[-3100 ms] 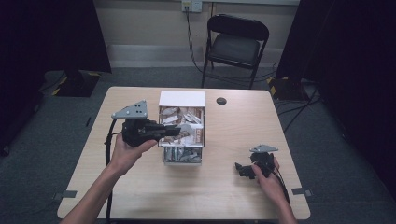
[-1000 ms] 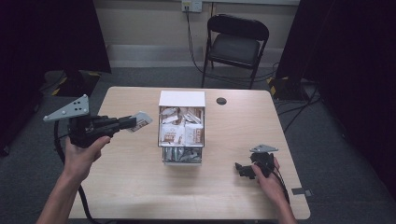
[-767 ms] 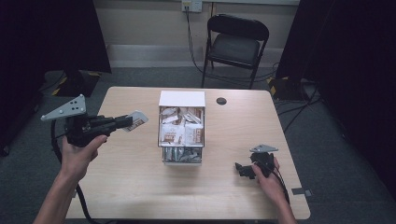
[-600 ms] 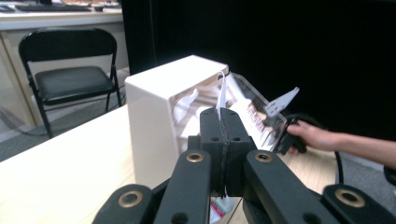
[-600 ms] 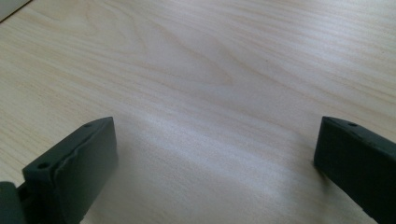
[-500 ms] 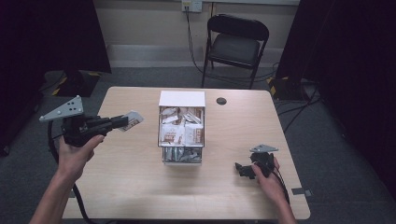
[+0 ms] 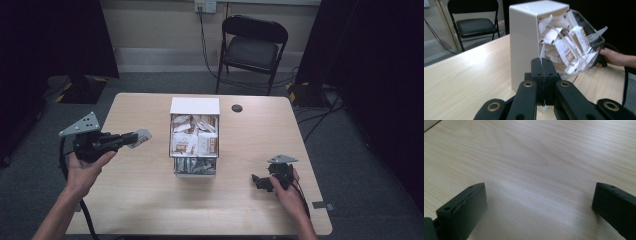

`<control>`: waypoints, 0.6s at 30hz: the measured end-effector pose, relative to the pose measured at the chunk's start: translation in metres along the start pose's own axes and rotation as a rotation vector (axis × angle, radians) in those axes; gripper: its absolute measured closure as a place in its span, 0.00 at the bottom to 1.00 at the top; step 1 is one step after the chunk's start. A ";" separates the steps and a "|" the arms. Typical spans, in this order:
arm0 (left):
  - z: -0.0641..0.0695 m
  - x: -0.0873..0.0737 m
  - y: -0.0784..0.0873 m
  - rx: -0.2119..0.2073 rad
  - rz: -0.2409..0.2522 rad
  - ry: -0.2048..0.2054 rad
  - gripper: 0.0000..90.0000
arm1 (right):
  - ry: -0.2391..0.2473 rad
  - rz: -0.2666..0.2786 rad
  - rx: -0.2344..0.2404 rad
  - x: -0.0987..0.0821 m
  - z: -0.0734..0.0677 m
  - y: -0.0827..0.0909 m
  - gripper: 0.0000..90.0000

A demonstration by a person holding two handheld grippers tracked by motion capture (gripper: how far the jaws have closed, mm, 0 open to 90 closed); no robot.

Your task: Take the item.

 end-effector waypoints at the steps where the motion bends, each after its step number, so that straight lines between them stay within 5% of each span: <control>1: 0.000 -0.003 0.000 -0.001 -0.003 0.008 1.00 | 0.000 0.000 0.000 0.000 0.000 0.000 0.00; 14: -0.008 -0.059 -0.007 -0.004 -0.128 0.034 1.00 | 0.000 0.000 0.000 0.000 0.000 0.000 0.00; 18: -0.010 -0.066 -0.008 -0.008 -0.129 0.042 1.00 | -0.003 -0.001 0.001 0.000 0.000 0.000 0.00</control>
Point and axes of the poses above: each handheld gripper's, and its own axes: y roughly backward along the jaws, x roughly out of its top, z roughly to its right, the point moved 9 cm from there along -y, roughly forward along the jaws, and after that the axes turned 13 degrees about z, right-handed, at the moved point
